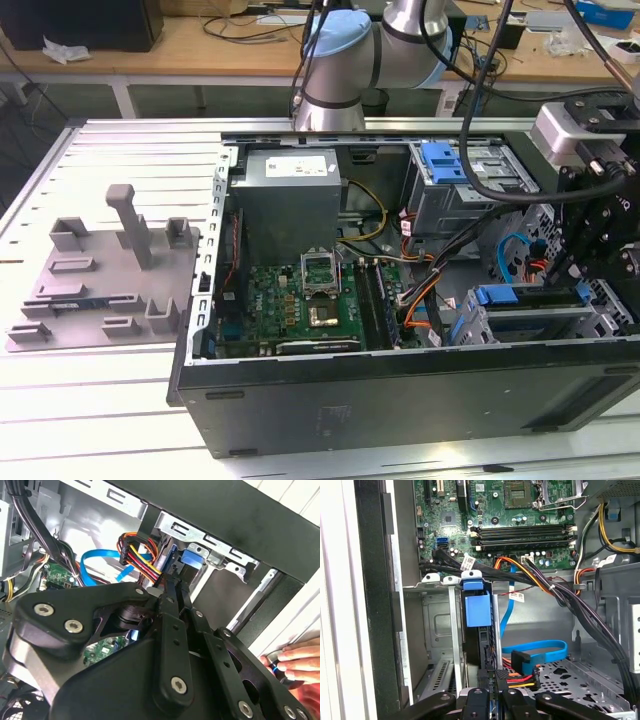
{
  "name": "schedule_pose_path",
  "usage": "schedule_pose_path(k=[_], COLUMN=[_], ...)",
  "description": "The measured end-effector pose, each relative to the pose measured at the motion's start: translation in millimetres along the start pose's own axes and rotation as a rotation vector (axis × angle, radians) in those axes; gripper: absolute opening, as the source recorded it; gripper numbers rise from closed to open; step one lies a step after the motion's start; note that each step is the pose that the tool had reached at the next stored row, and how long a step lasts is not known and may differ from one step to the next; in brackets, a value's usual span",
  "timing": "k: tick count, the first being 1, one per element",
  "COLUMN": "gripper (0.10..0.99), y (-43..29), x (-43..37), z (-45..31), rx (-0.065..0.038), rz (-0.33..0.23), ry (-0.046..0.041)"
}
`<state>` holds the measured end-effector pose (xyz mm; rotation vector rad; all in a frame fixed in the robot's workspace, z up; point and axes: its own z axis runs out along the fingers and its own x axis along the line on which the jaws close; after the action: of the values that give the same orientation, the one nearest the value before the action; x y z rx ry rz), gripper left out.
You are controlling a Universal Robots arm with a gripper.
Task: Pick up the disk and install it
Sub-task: 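Insert the first disk wire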
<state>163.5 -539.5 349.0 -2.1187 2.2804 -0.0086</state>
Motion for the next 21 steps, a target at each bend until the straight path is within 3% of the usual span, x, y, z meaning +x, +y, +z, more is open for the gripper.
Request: schedule_pose_path(k=[21], gripper=[0.165], y=[-0.2], x=[-0.1], z=[4.6], rx=[0.000], rz=[0.000], ry=[0.0001])
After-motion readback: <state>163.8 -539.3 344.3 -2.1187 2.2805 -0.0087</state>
